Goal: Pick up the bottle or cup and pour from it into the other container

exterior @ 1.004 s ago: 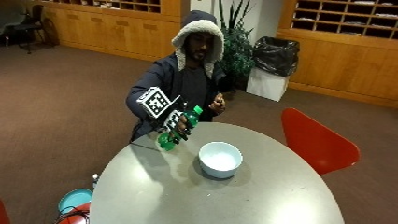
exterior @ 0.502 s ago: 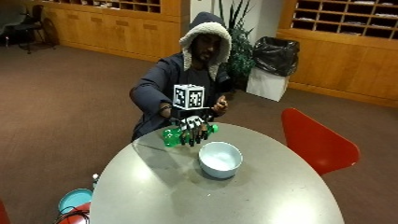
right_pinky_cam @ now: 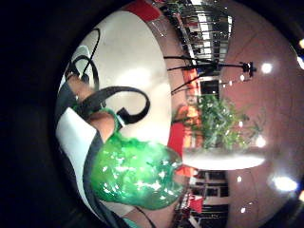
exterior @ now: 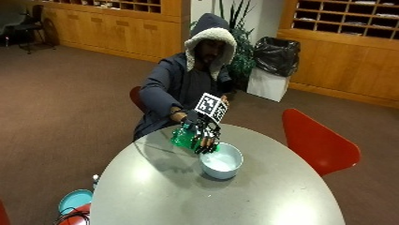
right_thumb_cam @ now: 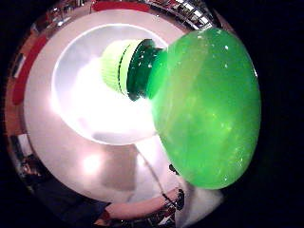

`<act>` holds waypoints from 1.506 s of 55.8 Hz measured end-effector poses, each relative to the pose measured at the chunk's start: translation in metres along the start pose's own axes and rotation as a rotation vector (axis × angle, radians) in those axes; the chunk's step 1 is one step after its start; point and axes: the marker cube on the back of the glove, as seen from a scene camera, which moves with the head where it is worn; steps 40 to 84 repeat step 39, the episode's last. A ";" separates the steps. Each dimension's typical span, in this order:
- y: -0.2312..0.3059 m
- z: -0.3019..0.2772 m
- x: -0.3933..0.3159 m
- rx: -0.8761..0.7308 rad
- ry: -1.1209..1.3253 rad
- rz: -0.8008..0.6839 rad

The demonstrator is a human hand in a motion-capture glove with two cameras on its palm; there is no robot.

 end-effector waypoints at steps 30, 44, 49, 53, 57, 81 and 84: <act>0.005 -0.002 -0.004 0.007 -0.049 0.003; 0.010 0.001 0.002 0.024 -0.161 0.030; 0.010 0.001 0.002 0.024 -0.161 0.030; 0.010 0.001 0.002 0.024 -0.161 0.030; 0.010 0.001 0.002 0.024 -0.161 0.030; 0.010 0.001 0.002 0.024 -0.161 0.030; 0.010 0.001 0.002 0.024 -0.161 0.030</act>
